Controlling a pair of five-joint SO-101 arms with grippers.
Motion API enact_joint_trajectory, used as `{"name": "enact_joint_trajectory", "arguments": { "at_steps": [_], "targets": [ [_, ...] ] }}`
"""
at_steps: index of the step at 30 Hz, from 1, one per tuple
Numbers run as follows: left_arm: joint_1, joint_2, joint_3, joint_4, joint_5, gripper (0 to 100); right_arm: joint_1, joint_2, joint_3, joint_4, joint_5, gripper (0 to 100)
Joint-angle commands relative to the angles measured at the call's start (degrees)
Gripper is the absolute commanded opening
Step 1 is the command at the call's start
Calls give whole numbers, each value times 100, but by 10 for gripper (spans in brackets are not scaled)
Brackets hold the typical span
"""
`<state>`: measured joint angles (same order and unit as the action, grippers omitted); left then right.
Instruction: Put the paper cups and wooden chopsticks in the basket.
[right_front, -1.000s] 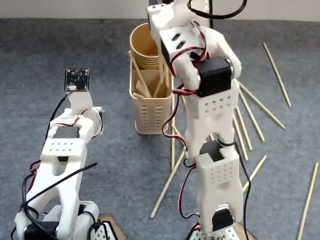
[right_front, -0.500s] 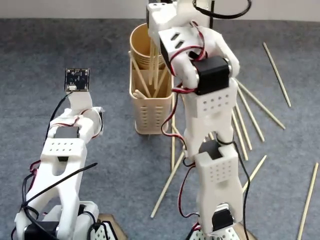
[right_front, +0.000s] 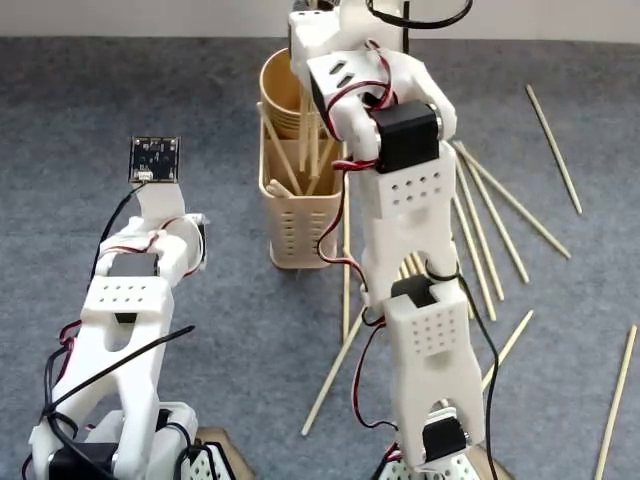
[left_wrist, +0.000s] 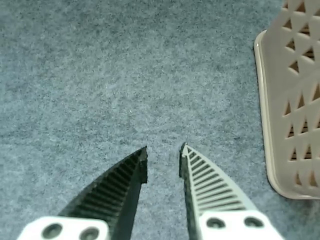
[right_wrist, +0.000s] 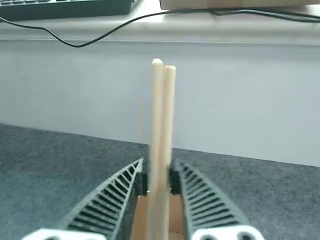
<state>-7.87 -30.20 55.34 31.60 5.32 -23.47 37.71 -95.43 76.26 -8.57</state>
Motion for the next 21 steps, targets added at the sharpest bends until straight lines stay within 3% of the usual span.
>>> {"name": "enact_joint_trajectory", "arguments": {
  "at_steps": [1,11,15,21],
  "targets": [
    [75,-110,-48,-88,-70,143,-92,-136,-593,-92,334,188],
    [75,-110,-48,-88,-70,143,-330,-699,-593,-40,712,192],
    [75,-110,-48,-97,-70,143,-295,-1385,-593,286,1407,192],
    [101,-110,-48,-97,-70,143,251,-1868,-198,602,1618,192]
  ]
}}
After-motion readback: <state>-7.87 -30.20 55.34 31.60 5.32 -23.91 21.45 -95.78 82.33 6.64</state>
